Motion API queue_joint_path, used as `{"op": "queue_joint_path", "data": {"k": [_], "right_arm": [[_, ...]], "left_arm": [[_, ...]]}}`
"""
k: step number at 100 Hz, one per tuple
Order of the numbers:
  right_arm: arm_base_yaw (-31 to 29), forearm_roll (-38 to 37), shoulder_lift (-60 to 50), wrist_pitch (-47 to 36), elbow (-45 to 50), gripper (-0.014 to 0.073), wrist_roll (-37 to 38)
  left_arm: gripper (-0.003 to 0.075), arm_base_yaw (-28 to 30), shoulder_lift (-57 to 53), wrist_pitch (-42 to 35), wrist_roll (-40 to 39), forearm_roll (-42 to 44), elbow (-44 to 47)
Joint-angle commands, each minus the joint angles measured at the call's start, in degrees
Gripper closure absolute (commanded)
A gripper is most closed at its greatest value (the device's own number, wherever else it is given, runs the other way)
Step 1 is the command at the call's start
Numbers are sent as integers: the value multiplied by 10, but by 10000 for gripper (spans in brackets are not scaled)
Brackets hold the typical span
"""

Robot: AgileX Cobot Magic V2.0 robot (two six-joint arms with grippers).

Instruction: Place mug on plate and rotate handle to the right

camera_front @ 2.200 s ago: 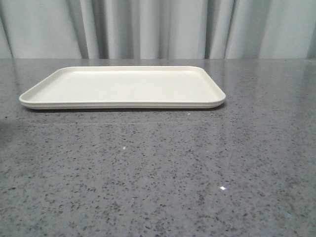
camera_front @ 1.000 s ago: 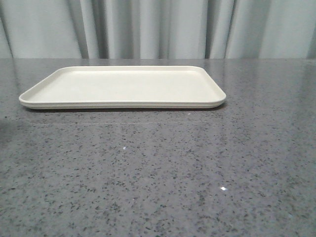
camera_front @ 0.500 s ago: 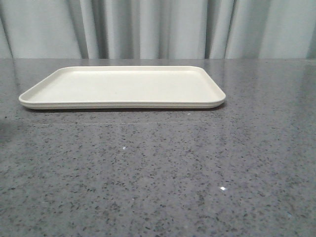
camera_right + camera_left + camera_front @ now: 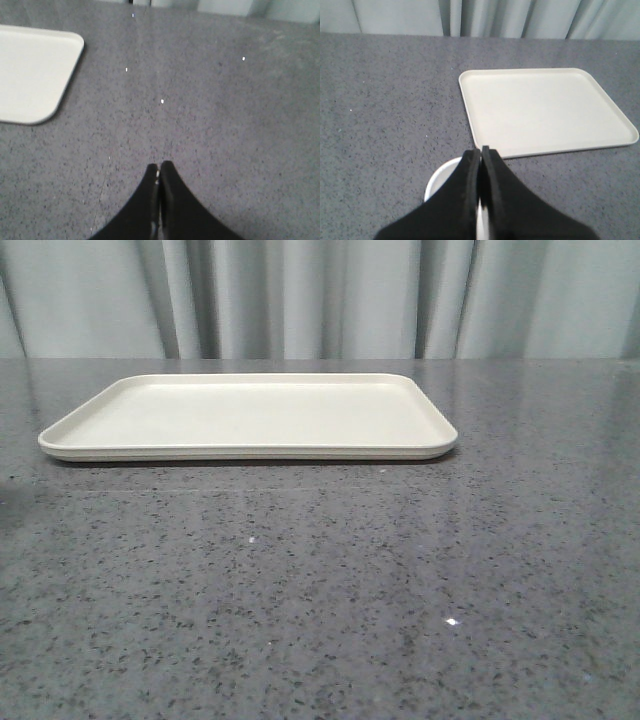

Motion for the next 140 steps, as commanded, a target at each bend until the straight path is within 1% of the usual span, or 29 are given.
{"op": "queue_joint_path", "data": {"k": [1, 17, 64, 71, 77, 83, 86, 88, 91, 95, 100, 103, 107, 110, 115, 120, 124, 140], "right_arm": [[-3, 0, 22, 3, -23, 661, 0], [-3, 0, 26, 5, -22, 661, 0], [-3, 0, 26, 6, -22, 657, 0], [-3, 0, 26, 5, -22, 636, 0], [-3, 0, 26, 5, -22, 578, 0], [-3, 0, 26, 5, -22, 494, 0], [-3, 0, 26, 5, -22, 429, 0], [-3, 0, 26, 4, -22, 402, 0], [-3, 0, 26, 4, -22, 328, 0], [-3, 0, 26, 3, -22, 251, 0], [-3, 0, 26, 1, -22, 132, 0], [-3, 0, 26, -1, -22, 81, 0], [-3, 0, 26, -2, -22, 22, 0], [-3, 0, 26, -5, -22, -6, 0], [-3, 0, 26, -6, -22, -29, 0], [-3, 0, 26, -7, -22, -31, 0], [-3, 0, 26, -7, -22, -31, 0], [-3, 0, 26, -7, -22, -30, 0]], "left_arm": [[741, 2, 29, 18, -3, -21, -31], [740, 2, 62, 71, -3, -46, -31], [739, 2, 80, 72, -3, -49, -31], [738, 2, 80, 72, -3, -51, -31], [725, 2, 80, 72, -3, -52, -31], [680, 2, 80, 72, -3, -52, -31], [650, 2, 80, 72, -3, -52, -31], [624, 2, 80, 72, -3, -52, -31], [586, 2, 80, 72, -3, -52, -31], [521, 2, 80, 72, -3, -52, -31], [436, 2, 80, 72, -3, -52, -31], [371, 2, 80, 72, -3, -52, -31], [304, 2, 80, 72, -3, -52, -31], [239, 2, 80, 72, -3, -52, -31], [160, 2, 80, 72, -3, -52, -31], [109, 2, 80, 72, -3, -52, -31], [92, 2, 80, 72, -3, -51, -31], [92, 2, 81, 74, -4, -23, -31]]}}
